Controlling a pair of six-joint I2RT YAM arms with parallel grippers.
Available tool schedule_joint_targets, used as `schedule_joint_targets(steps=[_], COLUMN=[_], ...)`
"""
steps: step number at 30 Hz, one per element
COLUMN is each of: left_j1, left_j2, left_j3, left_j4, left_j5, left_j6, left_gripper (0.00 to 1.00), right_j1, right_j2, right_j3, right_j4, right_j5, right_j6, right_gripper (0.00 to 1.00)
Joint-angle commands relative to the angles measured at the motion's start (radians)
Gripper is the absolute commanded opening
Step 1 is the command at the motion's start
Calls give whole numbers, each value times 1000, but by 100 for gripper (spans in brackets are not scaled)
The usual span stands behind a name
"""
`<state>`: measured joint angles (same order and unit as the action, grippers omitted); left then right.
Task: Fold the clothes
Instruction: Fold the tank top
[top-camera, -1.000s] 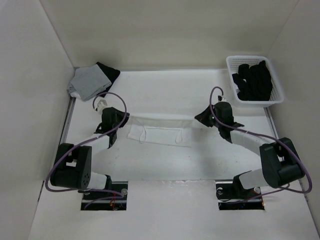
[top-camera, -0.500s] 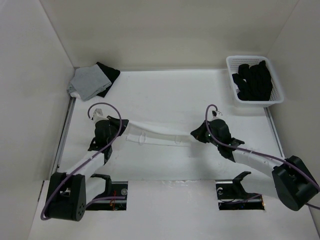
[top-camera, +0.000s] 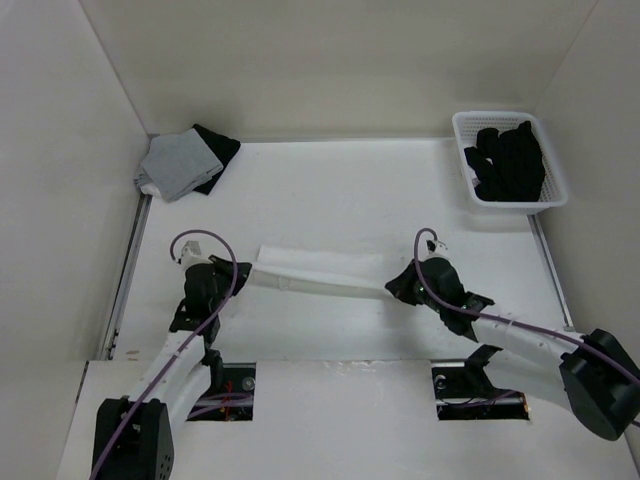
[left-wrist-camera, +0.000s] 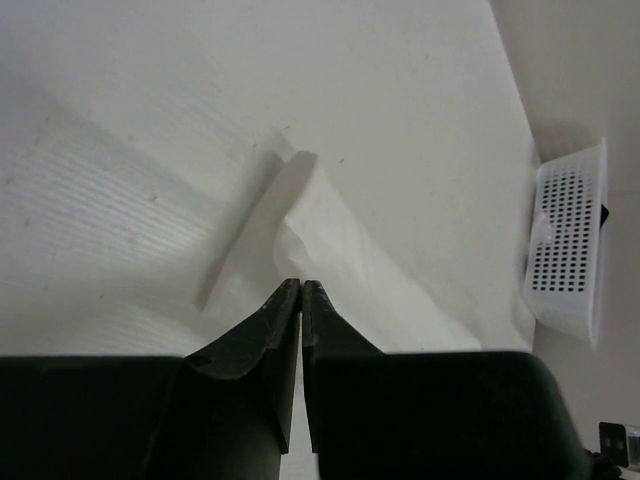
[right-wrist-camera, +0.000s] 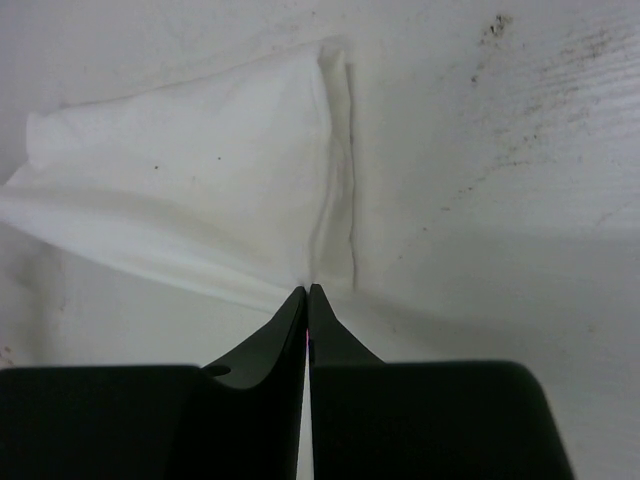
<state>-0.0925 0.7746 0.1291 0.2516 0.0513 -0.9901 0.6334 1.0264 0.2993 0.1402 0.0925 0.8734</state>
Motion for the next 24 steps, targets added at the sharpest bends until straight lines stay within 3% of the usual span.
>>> schedule_joint_targets(steps=[1,4,6,8,13,15,19,24], left_j1=[1,-5,-6,-2,7,-5,-115,-345], left_j2=[8,9,0,-20,-129,-175,-143,78], left_j3=[-39,-46,-48,-48,-25,-5,42,89], left_j4=[-14,-11,-15,-21,-81,-100,-81,93], left_j5=[-4,-4,-5,-2,-8,-34,-109,-238], left_j6=[22,21,19,16,19,27,33,22], left_gripper=[4,5,7,12,23,23,22,22], right_j1=[28,44,48,51,51,47,51,53], right_j2=[17,37,31,6,-89,-78,46,233], right_j3=[-15,-19,-17,-11,35,70,144,195], right_j4=[-4,-8,-19,-57,-149,-142,-41,140], right_j5=[26,26,23,29,56,50,38,-37], right_j6=[27,32,33,36,3,-20,-69,-70], right_gripper=[6,7,14,22,28,24,6,4])
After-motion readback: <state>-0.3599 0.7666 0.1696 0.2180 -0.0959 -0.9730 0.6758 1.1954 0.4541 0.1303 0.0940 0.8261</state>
